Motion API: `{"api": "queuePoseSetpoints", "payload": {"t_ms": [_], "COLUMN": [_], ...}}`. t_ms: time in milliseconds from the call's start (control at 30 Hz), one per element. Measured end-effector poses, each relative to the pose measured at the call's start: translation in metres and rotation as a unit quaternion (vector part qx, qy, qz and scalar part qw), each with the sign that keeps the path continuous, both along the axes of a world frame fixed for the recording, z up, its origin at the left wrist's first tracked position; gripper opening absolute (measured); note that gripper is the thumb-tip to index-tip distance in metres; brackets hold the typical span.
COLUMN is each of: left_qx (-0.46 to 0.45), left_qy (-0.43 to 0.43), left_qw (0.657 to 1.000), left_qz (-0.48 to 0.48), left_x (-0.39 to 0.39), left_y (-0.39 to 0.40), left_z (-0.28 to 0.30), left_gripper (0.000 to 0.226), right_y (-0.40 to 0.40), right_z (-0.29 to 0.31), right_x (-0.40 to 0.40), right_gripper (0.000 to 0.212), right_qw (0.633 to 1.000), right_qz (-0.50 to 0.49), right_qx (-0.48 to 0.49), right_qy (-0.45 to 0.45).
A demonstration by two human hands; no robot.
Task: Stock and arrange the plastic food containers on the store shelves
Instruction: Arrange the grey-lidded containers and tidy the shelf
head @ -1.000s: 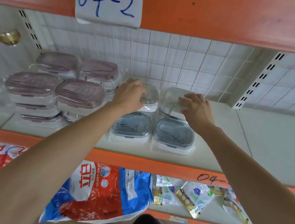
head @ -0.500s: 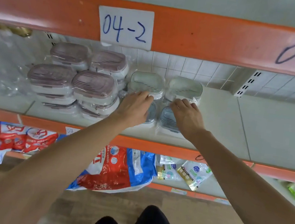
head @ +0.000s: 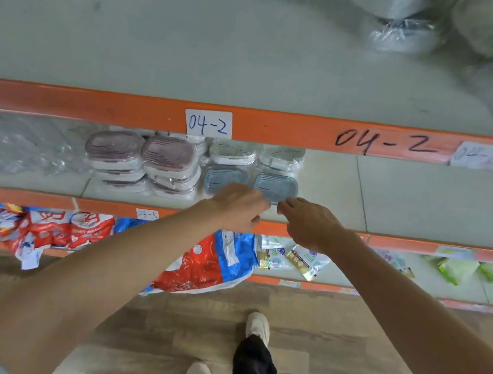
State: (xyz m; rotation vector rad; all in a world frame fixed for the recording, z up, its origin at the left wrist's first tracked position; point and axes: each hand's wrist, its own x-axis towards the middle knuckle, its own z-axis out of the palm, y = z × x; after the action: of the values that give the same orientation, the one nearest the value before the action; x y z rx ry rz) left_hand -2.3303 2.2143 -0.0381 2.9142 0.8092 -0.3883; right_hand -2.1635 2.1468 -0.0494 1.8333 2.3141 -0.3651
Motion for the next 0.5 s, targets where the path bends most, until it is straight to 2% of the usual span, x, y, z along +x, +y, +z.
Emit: {"api": "queuePoseSetpoints", "payload": {"t_ms": [133,200,367,500], "left_qx": [0.029,0.045,0.081,0.095], "left_qy": [-0.008,-0.022,-0.119,-0.206], "left_qw": [0.995,0.990,0.975,0.958], "left_qz": [-0.095,-0.131,-0.171,-0.176], "left_x": [0.035,0.053,0.092,0.116], "left_y": [-0.016,-0.022,-0.029,-0.026], "left_z": [0.051,0.078,0.137,0.176], "left_gripper": [0.021,0.018,0.017,0.015], "right_y": [-0.030,-0.044,-0.069,-0.077], "right_z": [0.050,0.076,0.137,0.176], "right_x": [0.028,0.044,0.081,0.108], "right_gripper": [0.036,0.034,0.032,0.029], "right_qw": [0.997,0.995,0.986,0.972], "right_qz": [-0.034,-0.040,-0.069,-0.093], "right_qx": [0.063,0.086,0.144,0.212], "right_qy": [-0.008,-0.024,-0.046,-0.030]}}
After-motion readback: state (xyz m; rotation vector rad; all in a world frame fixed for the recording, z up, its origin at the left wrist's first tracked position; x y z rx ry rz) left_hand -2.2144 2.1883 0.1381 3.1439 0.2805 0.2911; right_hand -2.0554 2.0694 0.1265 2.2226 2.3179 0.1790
